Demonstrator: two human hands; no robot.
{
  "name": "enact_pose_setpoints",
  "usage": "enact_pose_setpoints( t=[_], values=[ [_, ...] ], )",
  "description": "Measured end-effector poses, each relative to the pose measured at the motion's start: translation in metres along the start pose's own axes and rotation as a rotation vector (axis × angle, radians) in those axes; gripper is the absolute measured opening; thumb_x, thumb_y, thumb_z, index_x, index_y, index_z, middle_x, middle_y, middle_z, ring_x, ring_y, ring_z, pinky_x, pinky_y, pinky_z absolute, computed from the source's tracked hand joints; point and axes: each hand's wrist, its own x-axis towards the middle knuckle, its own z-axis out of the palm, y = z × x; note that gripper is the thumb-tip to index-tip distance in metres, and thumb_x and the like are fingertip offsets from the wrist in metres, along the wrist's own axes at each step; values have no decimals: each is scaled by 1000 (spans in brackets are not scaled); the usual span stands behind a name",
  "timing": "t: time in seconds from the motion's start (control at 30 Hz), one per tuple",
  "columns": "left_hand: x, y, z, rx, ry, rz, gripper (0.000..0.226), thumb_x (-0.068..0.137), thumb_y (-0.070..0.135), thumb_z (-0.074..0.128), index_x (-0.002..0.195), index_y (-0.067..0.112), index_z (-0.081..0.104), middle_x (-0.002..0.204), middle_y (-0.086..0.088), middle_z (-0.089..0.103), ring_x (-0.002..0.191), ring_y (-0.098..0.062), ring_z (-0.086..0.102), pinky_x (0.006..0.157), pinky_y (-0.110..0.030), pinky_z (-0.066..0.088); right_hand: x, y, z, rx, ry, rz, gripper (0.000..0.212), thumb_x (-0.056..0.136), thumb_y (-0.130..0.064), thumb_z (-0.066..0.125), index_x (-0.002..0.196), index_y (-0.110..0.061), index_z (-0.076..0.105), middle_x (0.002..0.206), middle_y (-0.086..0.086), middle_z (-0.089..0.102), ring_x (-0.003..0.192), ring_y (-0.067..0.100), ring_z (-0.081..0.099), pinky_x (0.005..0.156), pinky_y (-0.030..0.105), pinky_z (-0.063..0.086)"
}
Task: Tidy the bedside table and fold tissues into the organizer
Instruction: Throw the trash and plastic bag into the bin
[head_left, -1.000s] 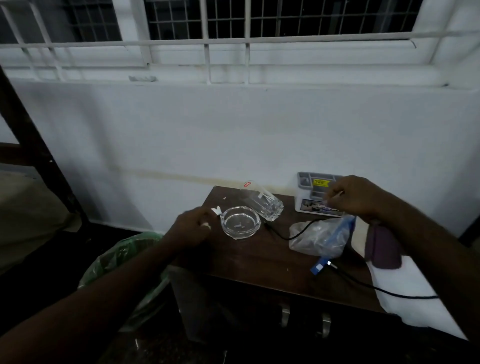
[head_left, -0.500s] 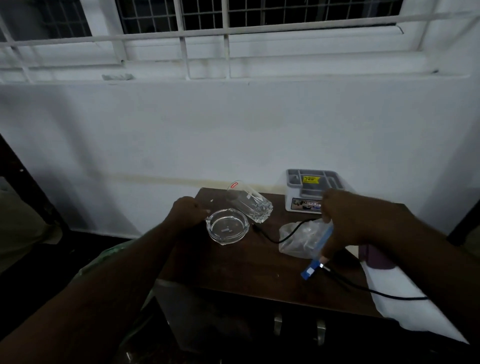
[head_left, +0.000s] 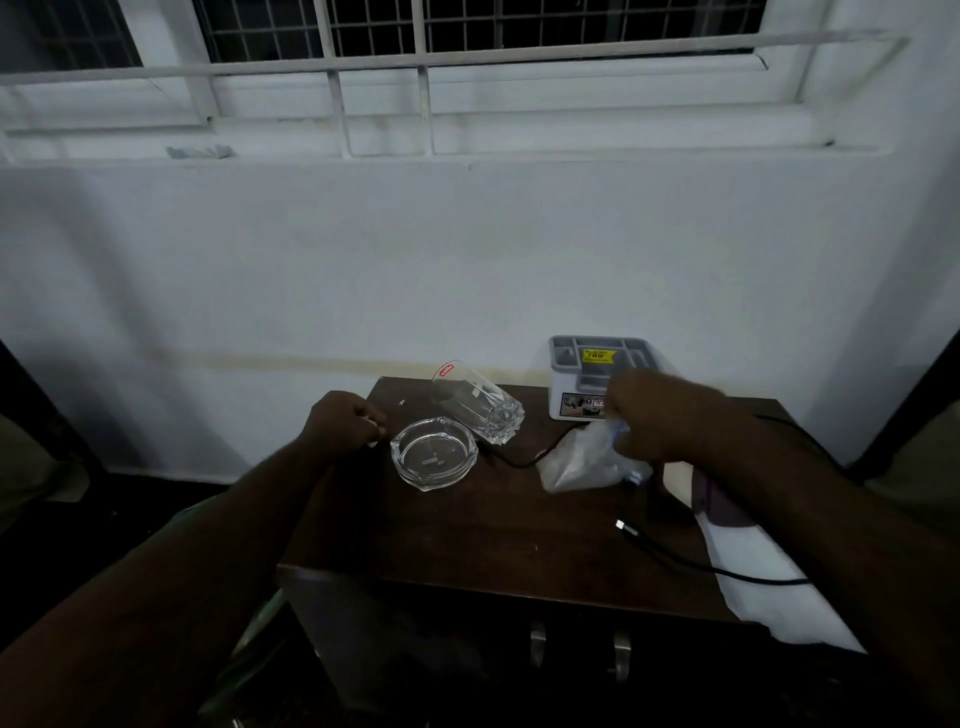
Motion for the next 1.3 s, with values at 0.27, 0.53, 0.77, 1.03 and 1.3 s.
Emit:
enact_pose_setpoints(
  t=[0.27,0.53,0.77,1.03,1.3],
  values=[
    [0,3,-10,-154,51,2,7,73,5,69,73,3,76,74,-21,74,66,-25,64,72,-40,55,-7,20,-38,15,-12,-28,24,88,-18,61,91,4,70,91,14,65,89,25,61,73,29,40],
    [-20,32,-44,-547,-45,-56,15,87,1,55,85,-3,70,76,-18,64,65,-22,61,61,-32,59,-26,20,-60,477,148,101,29,82,8,62,58,-7,68,65,11,67,56,13,63,53,20,50],
    [-41,9,-117,-781,-162,-189,13,88,-2,54,84,0,67,94,-14,58,72,-22,58,56,-27,59,24,-114,-76,1012,205,-21,27,77,16,54,69,-6,69,65,17,63,52,20,63,51,27,58],
    [-66,-107,-153,-1293,-279,-448,78,86,71,41,87,-3,65,72,-15,58,63,-29,54,62,-33,48,106,-321,-28,751,23,-67,14,79,-13,60,66,-9,61,70,13,62,67,26,62,56,23,50],
    [-58,-174,-136,-1059,-48,-609,27,100,24,35,84,7,49,80,-7,49,68,-22,49,59,-31,46,152,-408,58,724,-225,-47,33,75,-12,63,55,-5,38,61,8,42,56,22,46,41,21,33]
  ],
)
